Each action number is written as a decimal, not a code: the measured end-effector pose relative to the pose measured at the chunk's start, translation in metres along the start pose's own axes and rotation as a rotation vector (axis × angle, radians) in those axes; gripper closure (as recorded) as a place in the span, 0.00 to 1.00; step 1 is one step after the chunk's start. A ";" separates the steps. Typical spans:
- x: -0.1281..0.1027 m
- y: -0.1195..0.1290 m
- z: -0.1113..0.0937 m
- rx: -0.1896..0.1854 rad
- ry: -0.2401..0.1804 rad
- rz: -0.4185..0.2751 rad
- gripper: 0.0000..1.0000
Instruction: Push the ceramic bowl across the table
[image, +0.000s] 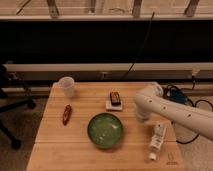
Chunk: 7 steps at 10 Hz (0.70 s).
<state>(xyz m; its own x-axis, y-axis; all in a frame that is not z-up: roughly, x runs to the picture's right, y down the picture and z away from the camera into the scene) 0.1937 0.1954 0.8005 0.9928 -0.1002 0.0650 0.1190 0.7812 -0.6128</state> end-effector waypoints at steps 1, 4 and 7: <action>-0.001 -0.001 0.001 -0.004 -0.001 -0.004 0.95; -0.004 -0.001 0.003 -0.015 -0.004 -0.011 0.95; -0.008 -0.002 0.006 -0.030 -0.007 -0.023 0.95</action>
<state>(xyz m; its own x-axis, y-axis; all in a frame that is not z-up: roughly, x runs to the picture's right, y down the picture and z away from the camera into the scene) 0.1854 0.1981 0.8061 0.9899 -0.1133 0.0847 0.1413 0.7600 -0.6343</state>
